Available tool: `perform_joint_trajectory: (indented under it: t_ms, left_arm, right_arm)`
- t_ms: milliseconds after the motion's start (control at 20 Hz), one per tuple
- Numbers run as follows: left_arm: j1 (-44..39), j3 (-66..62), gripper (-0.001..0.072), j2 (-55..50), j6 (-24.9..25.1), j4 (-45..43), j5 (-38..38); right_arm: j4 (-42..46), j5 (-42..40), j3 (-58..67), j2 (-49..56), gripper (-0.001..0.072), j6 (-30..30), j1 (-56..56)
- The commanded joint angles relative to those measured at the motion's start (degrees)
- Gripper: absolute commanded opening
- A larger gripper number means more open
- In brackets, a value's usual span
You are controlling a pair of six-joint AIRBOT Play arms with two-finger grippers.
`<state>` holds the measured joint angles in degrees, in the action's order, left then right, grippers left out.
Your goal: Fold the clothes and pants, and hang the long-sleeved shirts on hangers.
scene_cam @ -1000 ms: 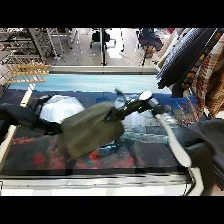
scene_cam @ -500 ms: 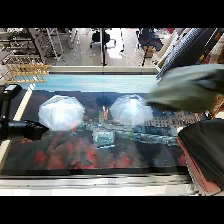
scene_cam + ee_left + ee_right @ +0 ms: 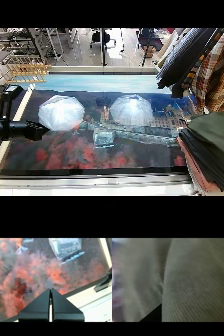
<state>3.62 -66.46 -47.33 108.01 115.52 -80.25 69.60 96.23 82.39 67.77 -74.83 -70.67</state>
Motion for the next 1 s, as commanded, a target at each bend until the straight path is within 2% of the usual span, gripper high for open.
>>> perform_joint_trajectory:
  t_ms: [0, 50, 100, 150, 200, 300, 350, 450, 500, 600, 700, 750, 850, 950]
  left_arm:
    - [0.07, 0.35, 0.0014, -1.44, 0.02, -0.02, 0.31]
    - [0.07, 0.35, 0.0015, -1.92, 0.02, -0.09, 0.26]
    - [0.07, 0.35, 0.0015, -2.29, 0.15, -0.26, 0.28]
    - [0.07, 0.35, 0.0015, -2.58, 0.74, -0.24, 0.26]
    - [0.07, 0.35, 0.0015, -2.75, 1.07, -0.24, 0.28]
    - [0.07, 0.35, 0.0015, -2.78, 1.62, -0.26, 0.28]
    - [0.07, 0.35, 0.0015, -2.80, 2.45, -0.28, 0.28]
    - [0.09, 0.35, 0.0014, -2.80, 3.43, -3.41, 0.59]
    - [0.09, 0.33, 0.0014, -2.80, 3.41, -8.41, 0.79]
    - [0.11, -0.26, 0.0015, -2.80, 1.14, -25.64, 0.92]
    - [0.11, -1.97, 0.0016, -2.78, -6.36, -46.49, 2.01]
    - [0.11, -3.32, 0.0016, -2.71, -7.72, -53.81, 1.97]
    - [0.09, -5.53, 0.0016, -2.08, -7.04, -59.41, 2.05]
    - [0.09, -5.84, 0.0016, -1.20, -6.93, -59.56, 3.15]
  right_arm:
    - [17.84, 0.94, -10.71, 0.20, 0.0027, -7.17, -2.43]
    - [20.98, 0.11, -12.37, 0.72, 0.0129, -8.68, -2.43]
    - [23.67, -0.31, -12.83, 1.33, 0.0367, -7.96, -2.43]
    - [25.35, -0.61, -12.46, 1.88, 0.0653, -6.69, -2.43]
    - [25.83, -0.72, -11.54, 1.97, 0.0688, -3.72, -2.43]
    - [23.74, -0.70, -7.72, 1.92, 0.0699, -3.13, -2.27]
    - [19.93, -0.68, -4.55, 1.92, 0.0698, -3.21, -1.77]
    - [5.49, -3.26, 1.31, 1.92, 0.0698, -4.42, 0.81]
    - [-4.04, -5.70, 3.17, 1.92, 0.0697, -4.42, 3.10]
    - [-18.12, -7.39, 3.98, 1.95, 0.0697, -3.61, 10.16]
    - [-19.06, -5.79, 3.96, 2.29, 0.0697, -3.48, 21.07]
    - [-16.52, -3.93, 3.85, 2.38, 0.0697, -3.54, 27.06]
    - [-11.15, 1.05, 2.75, 2.40, 0.0697, -3.56, 39.60]
    - [-5.42, 2.69, 1.75, 2.40, 0.0695, -3.56, 51.21]
